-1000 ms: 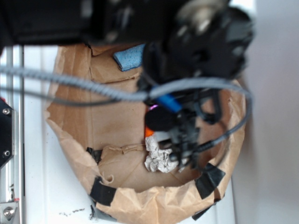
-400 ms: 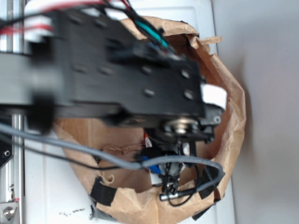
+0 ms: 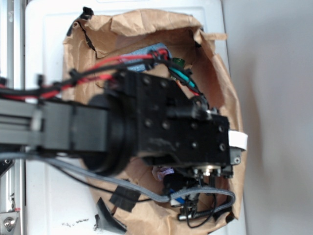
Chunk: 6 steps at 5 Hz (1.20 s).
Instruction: Grab the white paper.
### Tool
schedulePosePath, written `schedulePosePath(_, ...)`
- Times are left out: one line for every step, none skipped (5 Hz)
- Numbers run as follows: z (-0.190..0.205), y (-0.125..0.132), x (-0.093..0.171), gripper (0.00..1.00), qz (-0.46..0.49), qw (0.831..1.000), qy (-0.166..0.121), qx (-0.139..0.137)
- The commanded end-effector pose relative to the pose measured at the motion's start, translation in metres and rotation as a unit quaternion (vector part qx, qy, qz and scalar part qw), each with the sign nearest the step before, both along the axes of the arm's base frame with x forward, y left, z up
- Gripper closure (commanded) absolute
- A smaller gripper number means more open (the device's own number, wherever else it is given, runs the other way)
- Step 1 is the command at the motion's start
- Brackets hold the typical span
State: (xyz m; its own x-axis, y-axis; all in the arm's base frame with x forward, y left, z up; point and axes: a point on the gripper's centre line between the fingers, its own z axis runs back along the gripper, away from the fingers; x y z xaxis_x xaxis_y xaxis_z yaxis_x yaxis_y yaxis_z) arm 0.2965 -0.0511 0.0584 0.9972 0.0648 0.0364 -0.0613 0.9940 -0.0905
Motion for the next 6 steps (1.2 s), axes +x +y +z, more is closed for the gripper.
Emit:
schedulePosePath(-0.008,-0.005,-0.007,0.35,-0.03,0.999,-0.012,-0.029)
schedulePosePath(-0.001,0.001,-0.006,1.0,-0.015,0.999,-0.017,-0.044)
schedulePosePath(0.01,0.003,0.001,1.0,-0.005,0.999,-0.011,-0.053)
schedulePosePath(0.047,0.006,0.009,1.0,0.015,0.996,0.001,-0.09)
schedulePosePath(0.079,0.018,0.01,1.0,0.03,0.993,0.006,-0.117)
schedulePosePath(0.109,0.035,0.004,1.0,0.031,0.989,0.005,-0.146)
